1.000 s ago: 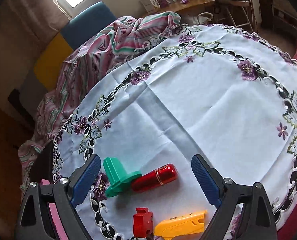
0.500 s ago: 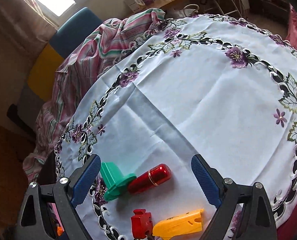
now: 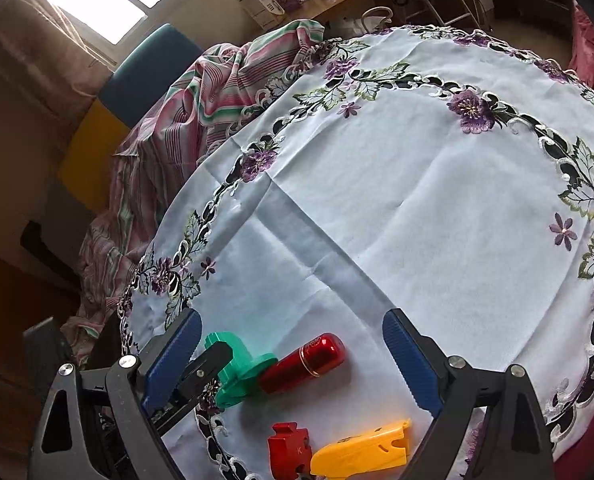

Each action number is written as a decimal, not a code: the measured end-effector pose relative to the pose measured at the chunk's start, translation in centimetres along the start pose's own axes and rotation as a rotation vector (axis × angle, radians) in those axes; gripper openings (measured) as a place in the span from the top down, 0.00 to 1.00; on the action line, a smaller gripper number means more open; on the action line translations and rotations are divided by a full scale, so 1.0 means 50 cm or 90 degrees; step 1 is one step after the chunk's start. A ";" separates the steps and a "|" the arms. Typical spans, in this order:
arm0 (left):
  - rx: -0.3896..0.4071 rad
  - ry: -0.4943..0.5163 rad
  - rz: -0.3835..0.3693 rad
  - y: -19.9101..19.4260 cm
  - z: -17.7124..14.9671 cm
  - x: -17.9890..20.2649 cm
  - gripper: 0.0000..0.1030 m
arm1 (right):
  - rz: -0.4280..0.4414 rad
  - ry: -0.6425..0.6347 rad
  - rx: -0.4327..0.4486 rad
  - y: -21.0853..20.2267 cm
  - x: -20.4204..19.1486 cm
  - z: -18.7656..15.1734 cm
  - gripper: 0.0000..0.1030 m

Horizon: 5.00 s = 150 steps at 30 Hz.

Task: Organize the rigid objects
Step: 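Grasp the green stamp with the left tool, then lift the green stamp with the left tool while the right tool approaches the red cylinder, then carry the green stamp into the tray and open the left tool while the right tool grasps the red cylinder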

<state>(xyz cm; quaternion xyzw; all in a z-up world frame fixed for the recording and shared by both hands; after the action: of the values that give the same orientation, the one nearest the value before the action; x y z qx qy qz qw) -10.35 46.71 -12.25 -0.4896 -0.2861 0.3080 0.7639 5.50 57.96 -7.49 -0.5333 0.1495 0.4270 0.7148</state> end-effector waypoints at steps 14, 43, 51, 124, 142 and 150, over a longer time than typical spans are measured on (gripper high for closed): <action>0.067 0.039 0.048 -0.070 -0.061 -0.057 0.72 | 0.001 0.018 -0.010 0.006 0.014 0.003 0.10; 0.087 0.047 -0.055 -0.055 -0.183 -0.115 0.69 | -0.033 -0.058 -0.093 0.058 -0.019 -0.029 0.12; 0.097 0.060 -0.044 -0.056 -0.188 -0.103 0.63 | -0.025 -0.061 -0.099 0.064 -0.025 -0.033 0.12; 0.157 -0.255 0.082 -0.327 -0.505 -0.586 0.70 | -0.208 -0.400 -0.215 0.191 -0.092 -0.129 0.75; 0.258 -0.296 0.215 -0.339 -0.441 -0.647 0.38 | -0.210 -0.405 -0.215 0.191 -0.093 -0.131 0.75; 0.278 -0.361 0.253 -0.371 -0.421 -0.701 0.37 | -0.207 -0.399 -0.216 0.191 -0.092 -0.129 0.74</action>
<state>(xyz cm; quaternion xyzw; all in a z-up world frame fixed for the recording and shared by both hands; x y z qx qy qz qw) -13.93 2.21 -7.35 -0.2570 -0.3131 0.6259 0.6665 -3.02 50.77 -12.97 -0.5044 -0.2355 0.4693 0.6855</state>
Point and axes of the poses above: each gripper's, at about its wrist camera, not at the fingertips, and y roughly the way its jaws point, x to its right, z to its top, the point moved 3 cm from there along y, roughly the way its jaws point, and after that the axes turned 10 degrees about z, right-handed, at the moved point
